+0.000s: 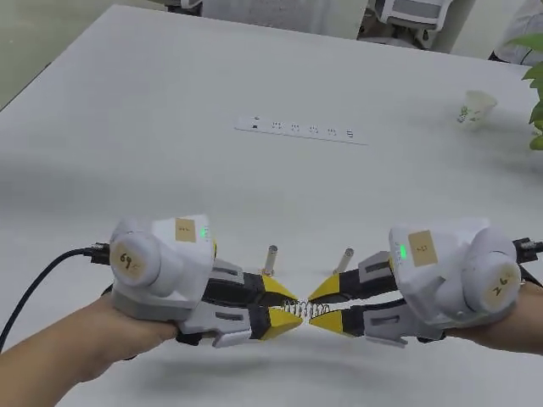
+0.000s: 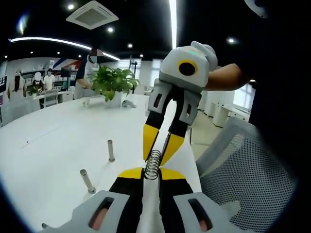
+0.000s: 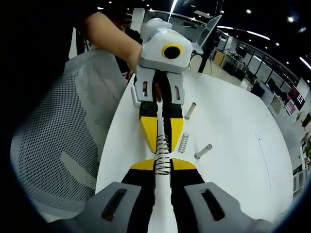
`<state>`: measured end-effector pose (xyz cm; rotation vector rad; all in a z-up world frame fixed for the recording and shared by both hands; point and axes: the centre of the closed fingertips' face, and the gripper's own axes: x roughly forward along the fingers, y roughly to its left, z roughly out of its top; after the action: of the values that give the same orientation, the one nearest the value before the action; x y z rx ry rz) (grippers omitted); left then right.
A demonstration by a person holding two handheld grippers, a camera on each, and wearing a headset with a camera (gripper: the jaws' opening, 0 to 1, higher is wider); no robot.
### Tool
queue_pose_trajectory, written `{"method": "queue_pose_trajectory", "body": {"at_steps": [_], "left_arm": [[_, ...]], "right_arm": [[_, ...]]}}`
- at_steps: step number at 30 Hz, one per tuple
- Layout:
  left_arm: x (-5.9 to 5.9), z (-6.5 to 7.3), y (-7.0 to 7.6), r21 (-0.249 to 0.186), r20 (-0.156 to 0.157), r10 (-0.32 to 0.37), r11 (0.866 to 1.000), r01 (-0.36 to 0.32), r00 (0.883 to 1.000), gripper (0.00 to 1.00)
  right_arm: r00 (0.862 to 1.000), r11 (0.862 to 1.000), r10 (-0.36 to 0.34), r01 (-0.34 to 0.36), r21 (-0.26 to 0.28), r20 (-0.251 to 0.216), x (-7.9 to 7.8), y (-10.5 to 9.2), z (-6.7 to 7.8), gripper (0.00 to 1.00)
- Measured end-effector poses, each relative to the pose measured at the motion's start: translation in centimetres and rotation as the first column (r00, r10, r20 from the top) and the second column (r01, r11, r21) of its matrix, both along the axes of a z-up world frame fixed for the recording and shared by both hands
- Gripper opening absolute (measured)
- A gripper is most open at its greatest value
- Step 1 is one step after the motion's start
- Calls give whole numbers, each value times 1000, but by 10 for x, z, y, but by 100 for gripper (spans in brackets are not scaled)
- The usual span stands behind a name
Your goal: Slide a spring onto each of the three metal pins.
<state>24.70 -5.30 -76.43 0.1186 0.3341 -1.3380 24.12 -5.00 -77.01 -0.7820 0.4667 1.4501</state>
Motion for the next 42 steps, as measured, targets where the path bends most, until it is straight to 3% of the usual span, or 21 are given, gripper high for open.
{"method": "queue_pose_trajectory", "body": {"at_steps": [4,9,26,32,42], "left_arm": [[0,0,0,-3,-4,-2,1000,2,1000,3],[-1,2,-1,2,21,-11,1000,11,1000,2],[-5,6,-2,-13,3,-27,1000,27,1000,2],[-6,8,-2,-22,-3,-30,999,30,1000,2],[-7,2,-4,3,-6,-40,999,40,999,2]], "right_arm": [[1000,1000,1,-1,1,-1,-1,0,0,8],[1000,1000,0,0,1,0,-1,0,0,8],[1000,1000,-14,14,7,-9,-3,-1,3,9],[998,999,-49,49,-16,-30,-2,-12,-2,10],[999,999,-41,41,-16,-18,-4,-15,1,8]]}}
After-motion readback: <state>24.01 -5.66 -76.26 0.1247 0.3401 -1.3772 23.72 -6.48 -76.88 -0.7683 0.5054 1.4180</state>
